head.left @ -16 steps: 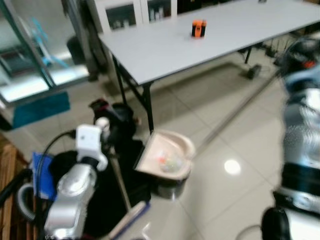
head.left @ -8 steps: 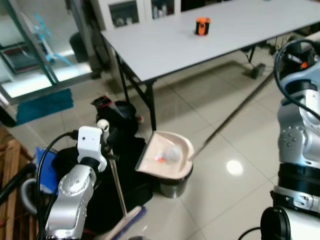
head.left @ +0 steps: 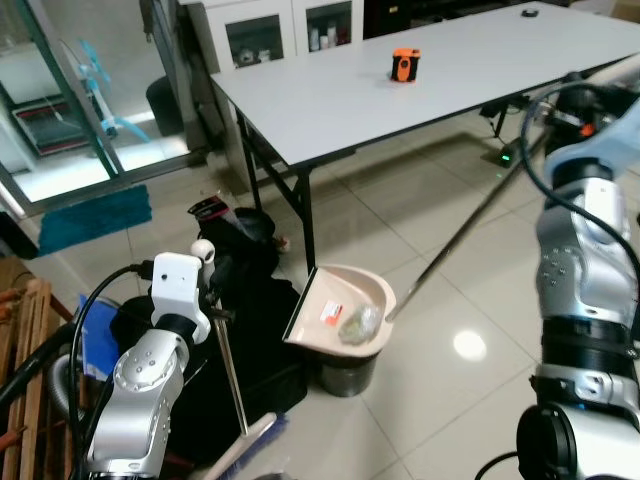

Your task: Sweep floor

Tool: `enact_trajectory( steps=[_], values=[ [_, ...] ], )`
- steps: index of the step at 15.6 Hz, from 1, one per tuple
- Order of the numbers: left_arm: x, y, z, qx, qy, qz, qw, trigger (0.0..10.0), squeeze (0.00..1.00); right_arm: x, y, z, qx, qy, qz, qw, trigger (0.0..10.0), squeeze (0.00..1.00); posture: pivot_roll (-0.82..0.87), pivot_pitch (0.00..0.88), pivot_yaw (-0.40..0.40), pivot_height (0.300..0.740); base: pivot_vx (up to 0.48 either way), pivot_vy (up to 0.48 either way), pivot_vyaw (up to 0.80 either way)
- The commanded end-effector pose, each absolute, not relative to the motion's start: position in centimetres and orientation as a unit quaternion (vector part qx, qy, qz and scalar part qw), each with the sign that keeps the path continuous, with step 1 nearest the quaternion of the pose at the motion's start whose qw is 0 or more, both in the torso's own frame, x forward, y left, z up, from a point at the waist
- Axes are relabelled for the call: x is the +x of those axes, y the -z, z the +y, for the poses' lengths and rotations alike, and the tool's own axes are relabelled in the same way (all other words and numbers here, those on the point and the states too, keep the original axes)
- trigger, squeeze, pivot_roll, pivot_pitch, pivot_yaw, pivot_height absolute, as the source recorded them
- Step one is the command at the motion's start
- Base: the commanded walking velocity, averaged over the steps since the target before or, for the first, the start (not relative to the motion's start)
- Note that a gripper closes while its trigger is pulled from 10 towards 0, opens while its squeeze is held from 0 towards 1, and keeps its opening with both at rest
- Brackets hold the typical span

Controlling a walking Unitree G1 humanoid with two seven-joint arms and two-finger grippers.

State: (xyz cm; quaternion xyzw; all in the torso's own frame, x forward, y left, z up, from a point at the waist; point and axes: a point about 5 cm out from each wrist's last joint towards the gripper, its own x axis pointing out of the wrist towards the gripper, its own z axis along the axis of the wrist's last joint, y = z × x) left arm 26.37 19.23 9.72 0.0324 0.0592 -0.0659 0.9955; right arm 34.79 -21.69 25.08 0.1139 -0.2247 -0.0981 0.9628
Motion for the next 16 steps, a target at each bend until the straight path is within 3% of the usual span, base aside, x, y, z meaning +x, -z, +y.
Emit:
enact_trajectory(
  steps=[1,6,16],
  values=[
    [26.5,-10.2,20.0,0.042,0.051,0.052,0.996,10.0,0.0,35.2,-26.9,-20.5,0.108,0.076,-0.265,0.955,10.0,0.0,0.07,0.0,0.077,0.74,0.0,0.0,0.0],
    [26.7,-10.0,20.4,0.045,0.042,0.052,0.997,10.0,0.0,35.8,-27.6,-15.3,0.014,-0.001,-0.317,0.948,10.0,0.0,0.09,0.0,0.072,0.74,0.0,0.0,0.0],
    [27.0,-8.3,21.4,0.046,0.045,0.062,0.996,10.0,0.0,33.0,-24.7,-7.1,-0.112,-0.158,-0.371,0.908,10.0,0.0,0.09,0.0,0.081,0.74,0.0,0.0,0.0]
  ],
)
